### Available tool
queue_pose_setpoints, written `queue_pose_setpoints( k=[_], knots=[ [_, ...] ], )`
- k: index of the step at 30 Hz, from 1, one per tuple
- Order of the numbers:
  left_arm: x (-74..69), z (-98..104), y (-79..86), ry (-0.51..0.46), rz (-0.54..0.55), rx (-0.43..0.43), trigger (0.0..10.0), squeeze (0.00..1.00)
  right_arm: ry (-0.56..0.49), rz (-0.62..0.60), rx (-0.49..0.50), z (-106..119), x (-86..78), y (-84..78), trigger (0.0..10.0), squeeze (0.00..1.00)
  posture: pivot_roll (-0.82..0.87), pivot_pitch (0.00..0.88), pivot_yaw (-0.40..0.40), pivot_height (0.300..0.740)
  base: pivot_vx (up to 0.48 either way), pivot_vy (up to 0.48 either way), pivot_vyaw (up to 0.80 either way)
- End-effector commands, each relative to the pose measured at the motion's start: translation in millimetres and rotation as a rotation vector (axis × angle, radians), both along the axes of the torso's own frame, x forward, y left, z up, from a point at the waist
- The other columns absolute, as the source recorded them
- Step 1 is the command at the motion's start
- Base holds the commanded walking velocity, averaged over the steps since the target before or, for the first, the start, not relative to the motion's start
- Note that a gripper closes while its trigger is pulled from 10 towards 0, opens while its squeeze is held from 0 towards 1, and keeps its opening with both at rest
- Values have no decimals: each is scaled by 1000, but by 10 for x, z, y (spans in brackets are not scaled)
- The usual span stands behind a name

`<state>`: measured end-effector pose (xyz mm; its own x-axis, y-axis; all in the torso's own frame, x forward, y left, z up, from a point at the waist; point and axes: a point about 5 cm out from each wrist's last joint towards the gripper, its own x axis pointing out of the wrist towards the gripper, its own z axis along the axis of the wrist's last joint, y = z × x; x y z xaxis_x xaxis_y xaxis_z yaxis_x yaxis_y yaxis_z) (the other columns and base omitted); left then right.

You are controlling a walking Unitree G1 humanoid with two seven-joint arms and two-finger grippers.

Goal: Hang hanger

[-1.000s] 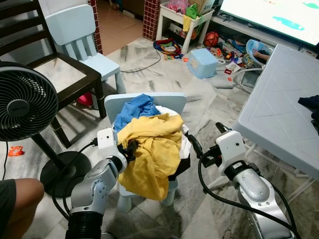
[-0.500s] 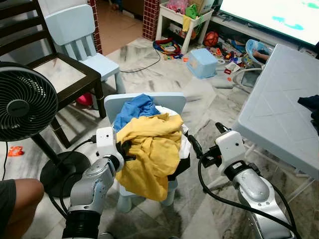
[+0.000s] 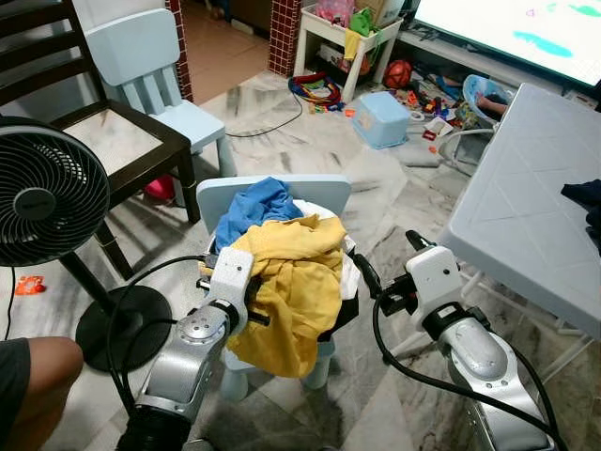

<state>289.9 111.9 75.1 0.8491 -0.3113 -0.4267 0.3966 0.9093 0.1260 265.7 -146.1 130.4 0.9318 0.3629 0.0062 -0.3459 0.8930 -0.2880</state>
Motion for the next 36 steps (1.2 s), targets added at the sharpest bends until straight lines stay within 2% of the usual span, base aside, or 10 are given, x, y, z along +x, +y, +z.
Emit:
queue_pose_setpoints(
  k=[1,4,5,6,7,8,31,32,33,36],
  knots=[
    [-52,-10,-100,-2,-73,26,0,0,2,1,-9,-15,5,-21,10000,0,-33,128,-159,740,0,0,0],
    [-43,-5,-80,-15,-61,42,0,0,1,1,-10,-11,11,-19,10000,0,-34,126,-158,740,0,0,0],
    [-31,0,-54,-18,-29,29,7059,0,0,1,-10,-9,12,-19,10000,0,-34,125,-159,740,0,0,0],
    [-13,14,-16,-24,26,-4,10000,0,-1,1,-10,-7,13,-20,10000,0,-34,125,-158,740,0,0,0],
    [-13,14,-16,-24,26,-4,10000,0,-1,1,-10,-7,13,-20,10000,0,-34,125,-158,740,0,0,0],
    [-11,37,-9,-19,54,-76,10000,1000,-1,1,-11,-8,12,-22,10000,0,-33,125,-160,740,0,0,0],
    [-35,245,268,-62,350,-308,10000,1000,6,13,-17,-29,-6,-24,10000,0,-29,133,-168,740,0,0,0],
    [-7,237,250,-50,346,-344,10000,286,5,14,-17,-22,-2,-19,10000,0,-35,134,-167,740,0,0,0],
    [18,251,246,-56,344,-356,10000,0,4,14,-17,-19,-4,-17,10000,0,-37,133,-167,740,0,0,0],
    [70,318,262,-91,354,-363,10000,0,4,14,-20,-21,-14,-23,10000,0,-39,134,-167,740,0,0,0]
  ],
)
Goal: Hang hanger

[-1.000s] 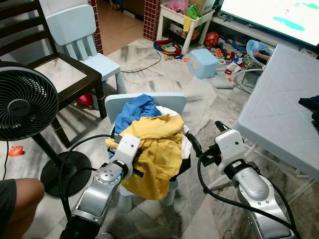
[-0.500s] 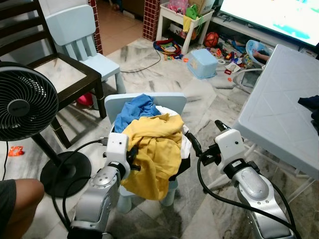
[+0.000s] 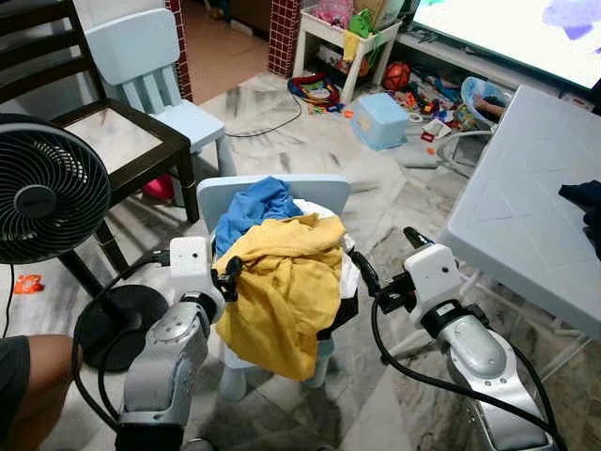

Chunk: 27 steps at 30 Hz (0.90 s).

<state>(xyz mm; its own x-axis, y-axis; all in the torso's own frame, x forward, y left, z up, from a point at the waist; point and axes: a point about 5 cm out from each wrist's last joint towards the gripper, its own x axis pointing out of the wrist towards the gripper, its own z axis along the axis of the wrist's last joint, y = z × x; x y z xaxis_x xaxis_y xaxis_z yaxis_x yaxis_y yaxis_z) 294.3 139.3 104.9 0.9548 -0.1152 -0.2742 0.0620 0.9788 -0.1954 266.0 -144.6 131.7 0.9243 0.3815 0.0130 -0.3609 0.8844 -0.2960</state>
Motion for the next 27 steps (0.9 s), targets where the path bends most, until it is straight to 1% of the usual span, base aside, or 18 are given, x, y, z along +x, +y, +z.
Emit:
queue_pose_setpoints(
  k=[1,2,3,6,8,9,10,11,17,18,19,20,21,22,23,27],
  knots=[
    [41,61,-20,-27,1,-10,10000,0,15,-7,-16,-38,-23,-44,10000,0,-39,134,-167,740,0,0,0],
    [41,61,-20,-27,1,-10,10000,0,15,-7,-16,-38,-23,-44,10000,0,-39,134,-167,740,0,0,0],
    [55,133,-35,-61,3,-16,10000,0,16,-7,-17,-41,-30,-49,10000,0,-39,135,-166,740,0,0,0],
    [45,203,-59,-93,7,-30,10000,0,16,-7,-18,-41,-33,-49,10000,0,-38,136,-164,740,0,0,0],
    [38,207,-65,-92,13,-39,10000,0,16,-7,-18,-40,-29,-46,10000,0,-37,136,-165,740,0,0,0],
    [29,199,-76,-83,19,-69,10000,200,16,-6,-17,-39,-27,-39,10000,0,-36,138,-165,740,0,0,0],
    [22,187,-87,-74,19,-92,10000,894,16,-5,-16,-39,-26,-33,10000,0,-36,138,-165,740,0,0,0],
    [17,167,-106,-60,18,-133,10000,1000,17,-3,-15,-42,-26,-26,10000,0,-34,139,-167,740,0,0,0],
    [5,10,-209,33,-5,-242,10000,1000,20,8,-20,-51,-35,-9,10000,0,-34,140,-170,740,0,0,0],
    [3,-37,-213,51,2,-253,10000,141,19,6,-20,-46,-29,-16,10000,0,-34,140,-170,740,0,0,0],
    [3,-51,-214,57,5,-257,10000,0,19,6,-21,-45,-26,-20,10000,0,-36,140,-168,740,0,0,0],
    [6,-76,-213,70,10,-270,10000,0,19,4,-21,-45,-24,-24,10000,0,-36,140,-168,740,0,0,0],
    [14,-92,-206,78,18,-284,4471,0,18,3,-21,-45,-23,-25,10000,0,-37,140,-168,740,0,0,0],
    [20,-100,-202,83,21,-295,2118,0,18,2,-22,-45,-22,-26,10000,0,-38,141,-168,740,0,0,0],
    [27,-106,-202,89,17,-304,0,0,18,1,-22,-45,-22,-27,10000,0,-38,140,-168,740,0,0,0],
    [64,-129,-177,105,14,-308,0,0,19,1,-22,-51,-31,-24,10000,0,-38,139,-169,740,0,0,0]
  ],
)
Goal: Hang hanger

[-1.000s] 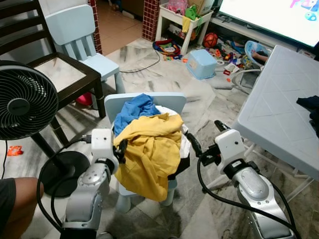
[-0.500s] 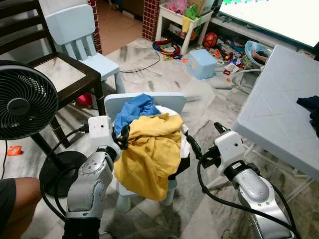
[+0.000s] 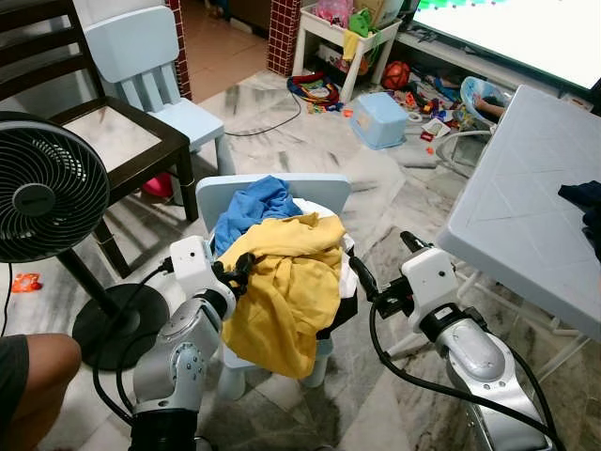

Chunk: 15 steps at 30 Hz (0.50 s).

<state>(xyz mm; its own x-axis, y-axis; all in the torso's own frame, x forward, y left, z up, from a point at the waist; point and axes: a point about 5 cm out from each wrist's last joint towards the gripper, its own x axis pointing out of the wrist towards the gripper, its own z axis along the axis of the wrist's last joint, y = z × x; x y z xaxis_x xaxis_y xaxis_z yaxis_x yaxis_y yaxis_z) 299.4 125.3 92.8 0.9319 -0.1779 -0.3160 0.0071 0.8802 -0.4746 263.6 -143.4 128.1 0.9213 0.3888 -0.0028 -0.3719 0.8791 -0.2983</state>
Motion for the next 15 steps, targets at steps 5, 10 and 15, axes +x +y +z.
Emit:
queue_pose_setpoints(
  k=[5,10,15],
  knots=[
    [64,-37,-30,24,-24,-17,3412,0,3,-6,-13,-12,-2,-24,10000,0,-40,137,-169,740,0,0,0],
    [82,-107,-76,58,-46,-15,4510,0,2,-6,-14,-9,5,-24,10000,0,-41,136,-170,740,0,0,0],
    [18,-251,-142,140,-122,14,0,0,3,4,-6,-2,2,-19,10000,0,-42,135,-170,740,0,0,0]
  ],
)
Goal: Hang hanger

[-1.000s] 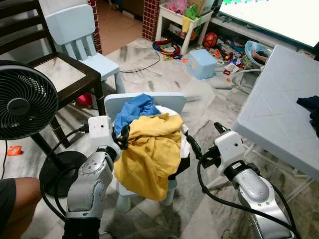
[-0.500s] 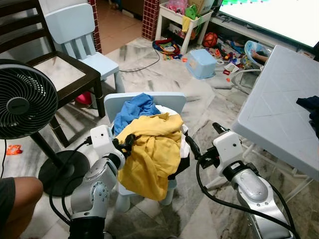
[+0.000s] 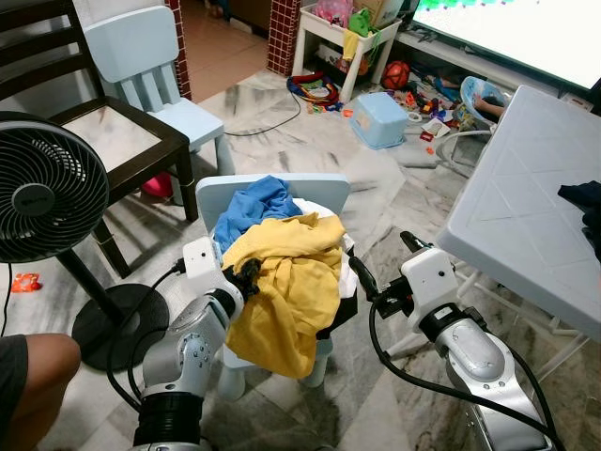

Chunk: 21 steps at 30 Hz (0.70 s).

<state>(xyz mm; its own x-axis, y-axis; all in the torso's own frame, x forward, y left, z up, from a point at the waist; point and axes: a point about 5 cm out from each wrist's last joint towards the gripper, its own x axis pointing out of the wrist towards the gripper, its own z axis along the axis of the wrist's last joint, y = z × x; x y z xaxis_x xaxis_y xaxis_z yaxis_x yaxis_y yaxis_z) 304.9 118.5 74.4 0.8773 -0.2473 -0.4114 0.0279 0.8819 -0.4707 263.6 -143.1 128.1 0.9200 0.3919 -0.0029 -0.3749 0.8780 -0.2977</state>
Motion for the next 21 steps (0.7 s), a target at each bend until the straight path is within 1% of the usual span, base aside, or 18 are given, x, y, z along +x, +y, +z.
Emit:
queue_pose_setpoints(
  k=[1,2,3,4,5,7,8,10,12,15,16,17,18,19,20,21],
  knots=[
    [-52,-90,-76,47,-49,8,0,0,14,18,0,-11,-11,-10,10000,0,-43,135,-168,740,0,0,0],
    [-62,-108,-61,52,-44,20,0,0,38,66,18,-26,-50,24,10000,0,-42,134,-167,740,0,0,0],
    [-63,-111,-57,53,-43,23,0,0,43,78,23,-29,-60,33,10000,0,-42,134,-167,740,0,0,0],
    [-66,-112,-54,53,-44,18,0,0,88,122,71,-43,-99,67,10000,0,-42,135,-167,740,0,0,0],
    [-66,-112,-48,52,-43,20,0,0,107,151,89,-42,-122,85,10000,0,-42,135,-167,740,0,0,0],
    [-66,-112,-44,52,-43,22,0,0,119,170,100,-41,-136,97,10000,0,-42,135,-167,740,0,0,0],
    [-58,-115,-21,48,-36,32,0,0,150,226,108,-41,-172,122,10000,0,-43,134,-166,740,0,0,0],
    [-46,-109,1,40,-26,52,0,0,179,269,112,-43,-192,126,10000,0,-43,133,-168,740,0,0,0],
    [-27,-91,44,19,-12,114,0,0,196,303,95,-44,-194,107,10000,0,-45,132,-168,740,0,0,0],
    [2,-46,107,-42,-10,235,0,0,192,268,63,-48,-131,38,10000,0,-44,130,-169,740,0,0,0],
    [2,-46,107,-42,-10,235,0,0,192,268,63,-48,-131,38,10000,0,-44,130,-169,740,0,0,0],
    [10,-29,149,-86,-20,348,0,0,181,232,39,-44,-75,4,10000,0,-41,130,-169,740,0,0,0],
    [10,-29,149,-86,-20,348,0,0,181,232,39,-44,-75,4,10000,0,-41,130,-169,740,0,0,0],
    [11,-27,162,-104,-30,400,0,0,175,221,31,-41,-57,-3,10000,0,-41,130,-169,740,0,0,0],
    [8,-18,184,-137,-29,472,0,0,176,207,38,-29,-30,-13,10000,0,-43,129,-169,740,0,0,0],
    [8,-5,188,-158,-40,513,0,0,175,203,35,-23,-22,-18,10000,0,-42,128,-170,740,0,0,0]
  ],
)
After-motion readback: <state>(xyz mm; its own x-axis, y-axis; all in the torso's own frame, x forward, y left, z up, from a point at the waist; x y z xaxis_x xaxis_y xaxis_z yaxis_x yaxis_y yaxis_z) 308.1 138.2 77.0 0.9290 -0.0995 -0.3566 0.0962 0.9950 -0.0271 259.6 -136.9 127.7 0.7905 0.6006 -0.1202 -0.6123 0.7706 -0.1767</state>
